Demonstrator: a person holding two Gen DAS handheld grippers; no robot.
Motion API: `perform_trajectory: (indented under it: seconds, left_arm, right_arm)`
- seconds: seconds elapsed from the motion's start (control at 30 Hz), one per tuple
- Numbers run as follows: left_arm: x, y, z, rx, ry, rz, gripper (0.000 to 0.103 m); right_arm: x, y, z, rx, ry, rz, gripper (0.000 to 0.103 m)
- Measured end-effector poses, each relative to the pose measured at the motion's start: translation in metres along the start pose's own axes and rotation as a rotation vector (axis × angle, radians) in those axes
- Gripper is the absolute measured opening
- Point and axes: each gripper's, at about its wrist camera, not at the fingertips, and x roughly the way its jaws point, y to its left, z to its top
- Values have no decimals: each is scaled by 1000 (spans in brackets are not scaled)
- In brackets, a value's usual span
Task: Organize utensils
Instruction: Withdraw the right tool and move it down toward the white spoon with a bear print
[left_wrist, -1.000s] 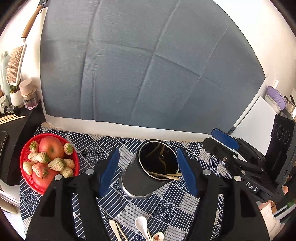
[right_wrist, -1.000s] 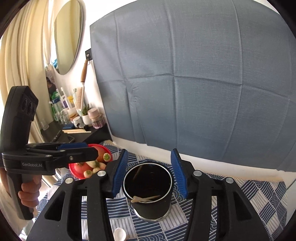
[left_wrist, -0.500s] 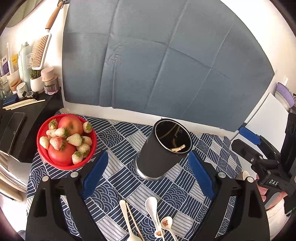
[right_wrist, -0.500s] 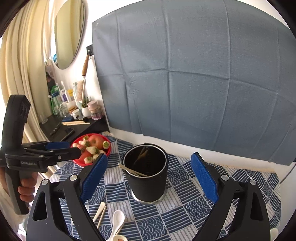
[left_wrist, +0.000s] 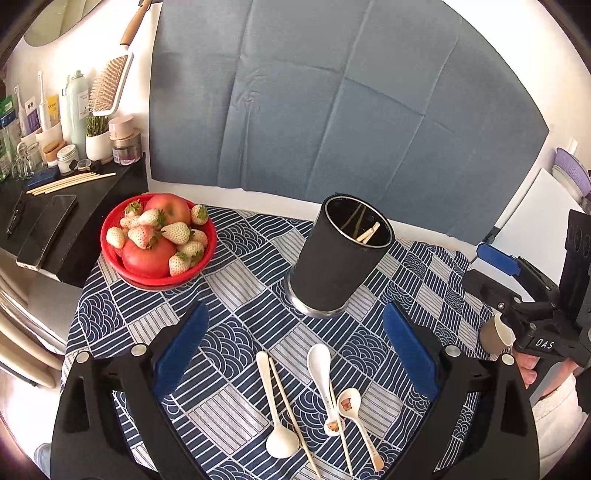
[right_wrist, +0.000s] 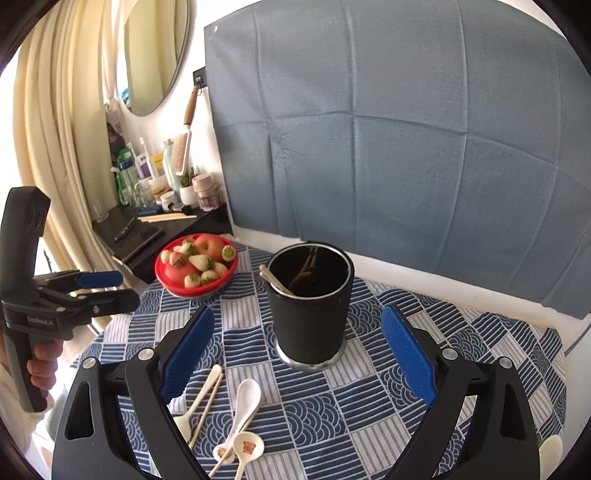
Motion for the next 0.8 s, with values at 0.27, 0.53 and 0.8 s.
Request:
perform_trajectory:
  seconds: [0.27, 0.53, 0.8]
  left_arm:
    - [0, 1, -13, -12, 31, 6, 94]
    - [1, 2, -21, -31, 53, 15, 94]
    - [-4, 4, -28, -25, 63, 41, 94]
  right_arm:
    - [23, 3, -42, -13, 140, 56, 87]
    - [56, 16, -92, -57, 296, 95, 87]
    - [86, 21, -123, -30, 412, 134, 85]
